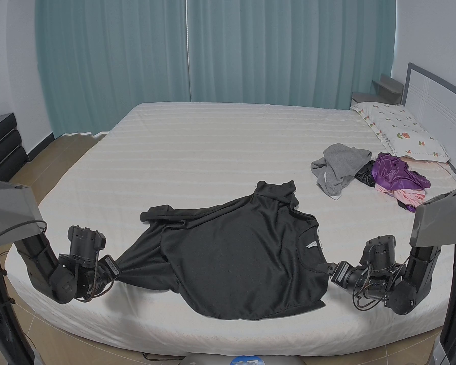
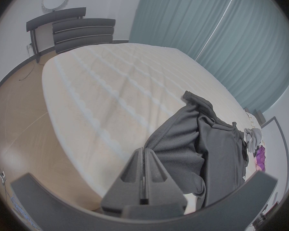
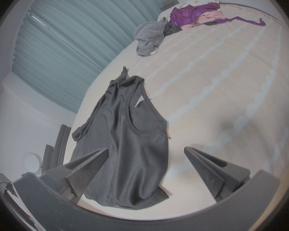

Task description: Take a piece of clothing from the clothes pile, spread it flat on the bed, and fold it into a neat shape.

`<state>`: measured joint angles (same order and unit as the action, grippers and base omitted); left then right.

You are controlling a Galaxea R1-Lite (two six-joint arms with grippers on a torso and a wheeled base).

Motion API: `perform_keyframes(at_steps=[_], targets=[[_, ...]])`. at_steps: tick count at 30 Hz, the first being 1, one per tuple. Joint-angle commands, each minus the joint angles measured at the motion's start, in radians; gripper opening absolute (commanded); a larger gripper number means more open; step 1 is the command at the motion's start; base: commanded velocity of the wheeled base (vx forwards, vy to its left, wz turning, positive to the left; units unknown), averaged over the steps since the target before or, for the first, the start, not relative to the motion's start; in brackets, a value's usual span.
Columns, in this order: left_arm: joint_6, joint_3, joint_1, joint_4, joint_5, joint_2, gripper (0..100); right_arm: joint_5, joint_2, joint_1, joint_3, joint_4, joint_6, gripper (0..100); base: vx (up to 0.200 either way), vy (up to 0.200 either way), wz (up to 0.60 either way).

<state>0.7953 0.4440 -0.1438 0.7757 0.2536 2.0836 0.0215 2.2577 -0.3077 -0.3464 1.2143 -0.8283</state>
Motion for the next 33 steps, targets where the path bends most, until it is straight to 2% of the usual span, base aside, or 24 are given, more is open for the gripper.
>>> perform_keyframes(at_steps=[1,6,11,16,17,19,27,33], targets=[[-0.005,-0.080,0.026,0.000,-0.002,-0.077,0,0.009,-0.004,-0.021,0.006,-0.048,0.008,100,0.000,0.000,0.00],[-0.034,-0.154,0.064,0.002,-0.014,-0.135,0,0.012,0.019,-0.041,0.000,-0.068,0.063,100,0.000,0.000,0.00],[-0.039,-0.199,0.076,0.002,-0.040,-0.157,0,0.025,0.043,-0.042,-0.049,-0.073,0.066,100,0.000,0.000,0.00],[-0.061,-0.209,0.102,-0.003,-0.040,-0.157,0,0.034,0.049,-0.042,-0.134,-0.180,0.077,100,0.000,0.000,0.00],[-0.073,-0.212,0.113,-0.003,-0.047,-0.157,0,0.035,0.051,-0.042,-0.171,-0.234,0.078,0,0.000,0.000,0.00],[-0.080,-0.217,0.119,0.002,-0.059,-0.149,0,0.035,0.056,-0.047,-0.206,-0.286,0.087,0,0.000,0.000,0.00],[-0.077,-0.215,0.119,0.002,-0.102,-0.137,0,0.023,0.046,-0.041,-0.275,-0.309,0.092,0,0.000,0.000,0.00],[-0.077,-0.214,0.121,0.007,-0.106,-0.077,0,0.023,0.048,0.005,-0.410,-0.311,0.090,0,0.000,0.000,0.00]])
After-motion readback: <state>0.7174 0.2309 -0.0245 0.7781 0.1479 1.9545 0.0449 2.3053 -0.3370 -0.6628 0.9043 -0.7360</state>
